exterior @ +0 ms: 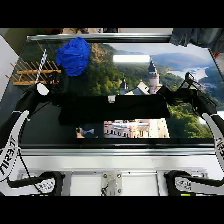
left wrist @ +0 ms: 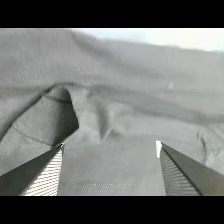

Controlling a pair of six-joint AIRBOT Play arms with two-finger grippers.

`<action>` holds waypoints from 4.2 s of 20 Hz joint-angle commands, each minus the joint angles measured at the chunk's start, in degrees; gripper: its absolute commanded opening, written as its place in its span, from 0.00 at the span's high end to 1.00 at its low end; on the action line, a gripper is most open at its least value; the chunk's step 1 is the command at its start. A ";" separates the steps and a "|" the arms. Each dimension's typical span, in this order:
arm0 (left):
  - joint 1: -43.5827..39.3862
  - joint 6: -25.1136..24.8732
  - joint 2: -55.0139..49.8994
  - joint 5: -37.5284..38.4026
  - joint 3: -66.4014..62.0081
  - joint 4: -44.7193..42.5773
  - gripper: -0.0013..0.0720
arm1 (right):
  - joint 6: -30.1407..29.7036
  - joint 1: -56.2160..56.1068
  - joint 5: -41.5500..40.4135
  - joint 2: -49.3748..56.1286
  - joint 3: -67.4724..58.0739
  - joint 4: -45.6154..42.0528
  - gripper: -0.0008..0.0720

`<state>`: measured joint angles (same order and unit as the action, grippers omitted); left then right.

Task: Fold the clothes and pants, and hang the long-sleeved shirts on hangers.

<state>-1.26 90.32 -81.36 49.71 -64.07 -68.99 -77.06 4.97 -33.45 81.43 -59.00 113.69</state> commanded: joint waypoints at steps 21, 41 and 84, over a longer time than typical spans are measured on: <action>-19.82 3.63 3.32 1.11 -0.04 0.20 0.97 | -39.78 18.99 -37.55 22.62 -10.75 19.89 0.09; -25.35 -0.15 -18.78 -0.13 -18.56 9.05 0.97 | -27.45 7.74 -52.02 9.53 -32.20 10.38 0.97; 12.02 -1.64 -1.86 22.14 -35.89 -3.48 0.97 | -2.16 -52.83 1.66 37.38 -51.52 16.13 0.93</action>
<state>9.89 88.97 -84.49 71.31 -99.92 -72.51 -79.42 -45.89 -38.52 115.35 -110.34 127.81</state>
